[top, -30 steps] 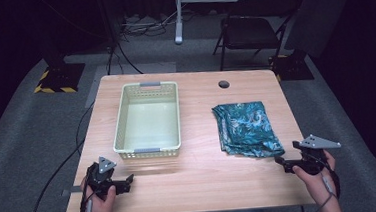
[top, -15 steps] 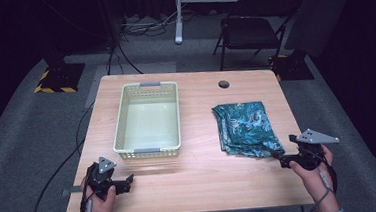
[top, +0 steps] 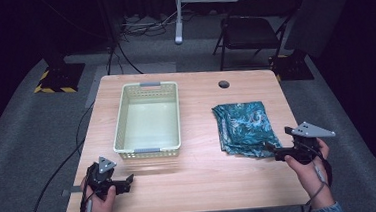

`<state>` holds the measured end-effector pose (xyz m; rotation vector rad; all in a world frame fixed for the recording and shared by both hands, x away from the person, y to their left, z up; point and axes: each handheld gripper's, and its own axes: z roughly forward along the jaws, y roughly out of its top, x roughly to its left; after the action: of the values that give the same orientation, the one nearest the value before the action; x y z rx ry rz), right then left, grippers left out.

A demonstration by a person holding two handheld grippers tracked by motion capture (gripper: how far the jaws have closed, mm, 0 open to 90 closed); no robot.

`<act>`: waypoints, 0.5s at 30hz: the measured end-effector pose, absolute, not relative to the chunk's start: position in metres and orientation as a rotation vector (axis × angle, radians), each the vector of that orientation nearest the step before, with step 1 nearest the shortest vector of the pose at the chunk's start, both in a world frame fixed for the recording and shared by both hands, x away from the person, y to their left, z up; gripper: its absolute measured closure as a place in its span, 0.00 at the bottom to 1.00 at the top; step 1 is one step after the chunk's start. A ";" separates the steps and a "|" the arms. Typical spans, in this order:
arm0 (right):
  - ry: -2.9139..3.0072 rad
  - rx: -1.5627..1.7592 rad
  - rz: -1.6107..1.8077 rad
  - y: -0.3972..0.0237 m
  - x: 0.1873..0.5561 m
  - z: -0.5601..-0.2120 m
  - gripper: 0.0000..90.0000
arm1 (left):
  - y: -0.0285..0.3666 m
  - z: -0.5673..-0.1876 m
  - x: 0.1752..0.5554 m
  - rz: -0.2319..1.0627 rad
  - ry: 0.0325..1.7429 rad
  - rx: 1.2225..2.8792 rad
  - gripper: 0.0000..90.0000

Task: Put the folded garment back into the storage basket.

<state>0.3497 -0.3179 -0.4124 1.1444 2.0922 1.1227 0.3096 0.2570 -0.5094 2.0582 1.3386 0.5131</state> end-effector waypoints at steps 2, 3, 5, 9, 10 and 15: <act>2.083 1.141 1.142 -0.315 0.352 -0.410 0.08 | 0.257 -0.509 0.310 0.512 1.339 2.058 0.00; 2.081 1.135 1.146 -0.314 0.353 -0.408 0.08 | 0.257 -0.509 0.310 0.513 1.338 2.058 0.00; 2.082 1.129 1.143 -0.311 0.354 -0.406 0.07 | 0.257 -0.509 0.310 0.512 1.339 2.057 0.00; 2.086 1.125 1.148 -0.309 0.358 -0.403 0.07 | 0.257 -0.509 0.310 0.512 1.339 2.058 0.00; 2.090 1.120 1.148 -0.308 0.359 -0.401 0.07 | 0.257 -0.510 0.310 0.512 1.339 2.056 0.00; 2.100 1.103 1.147 -0.301 0.363 -0.398 0.07 | 0.257 -0.510 0.310 0.512 1.339 2.056 0.00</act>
<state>0.3632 -0.3015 -0.3978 1.1034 2.0996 1.1470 0.3095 0.2570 -0.5096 2.0562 1.3393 0.5124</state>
